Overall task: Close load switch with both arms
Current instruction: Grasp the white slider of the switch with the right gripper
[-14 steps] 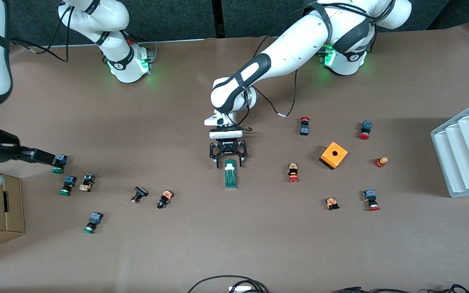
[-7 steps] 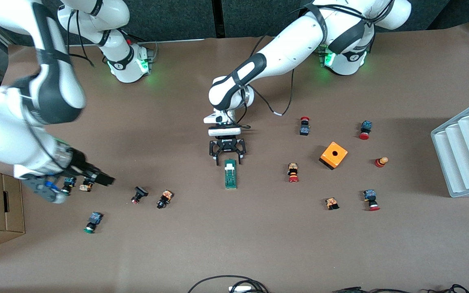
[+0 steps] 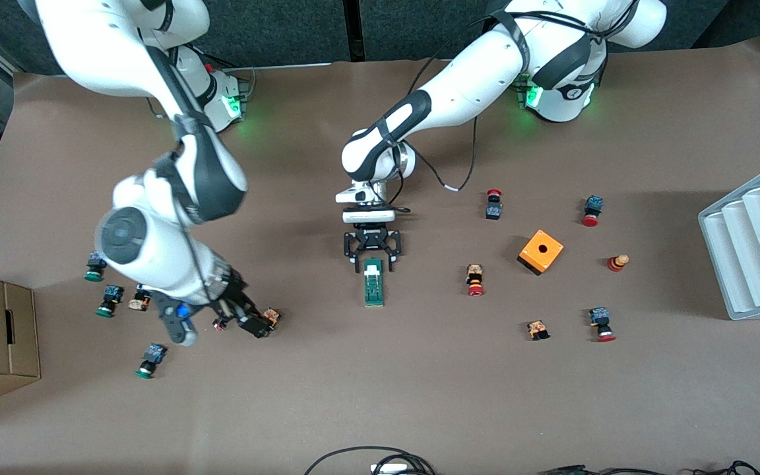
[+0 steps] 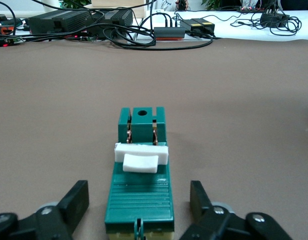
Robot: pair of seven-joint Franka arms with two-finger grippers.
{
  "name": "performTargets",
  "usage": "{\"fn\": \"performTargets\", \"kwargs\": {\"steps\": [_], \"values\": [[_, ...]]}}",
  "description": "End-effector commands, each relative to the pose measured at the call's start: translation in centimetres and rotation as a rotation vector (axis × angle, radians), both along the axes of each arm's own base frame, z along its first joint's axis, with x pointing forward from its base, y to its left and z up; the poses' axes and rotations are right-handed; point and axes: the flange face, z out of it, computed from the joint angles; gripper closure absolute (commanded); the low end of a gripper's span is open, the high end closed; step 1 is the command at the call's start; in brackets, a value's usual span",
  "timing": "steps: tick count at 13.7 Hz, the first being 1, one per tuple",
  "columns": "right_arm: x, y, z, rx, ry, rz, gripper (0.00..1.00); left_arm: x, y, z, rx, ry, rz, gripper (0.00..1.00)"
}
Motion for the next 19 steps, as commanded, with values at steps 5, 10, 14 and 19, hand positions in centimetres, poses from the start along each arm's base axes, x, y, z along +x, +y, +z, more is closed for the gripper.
{"fn": "performTargets", "kwargs": {"steps": [5,10,14,19], "values": [[-0.6,9.9,-3.8,0.121,0.023,-0.461,0.01,-1.4,-0.3,-1.0,-0.064,-0.038,0.007,0.31],[-3.5,14.6,-7.3,0.132,0.067,-0.593,0.03,-1.5,0.0,-1.7,-0.049,-0.050,-0.005,0.46],[-8.4,17.4,-12.1,0.119,0.086,-0.561,0.05,-1.5,0.0,-1.8,-0.048,-0.050,-0.006,0.52],[-12.2,18.1,-13.9,0.078,0.118,-0.510,0.13,-1.5,0.0,-1.7,-0.049,-0.051,-0.006,0.52]]}}
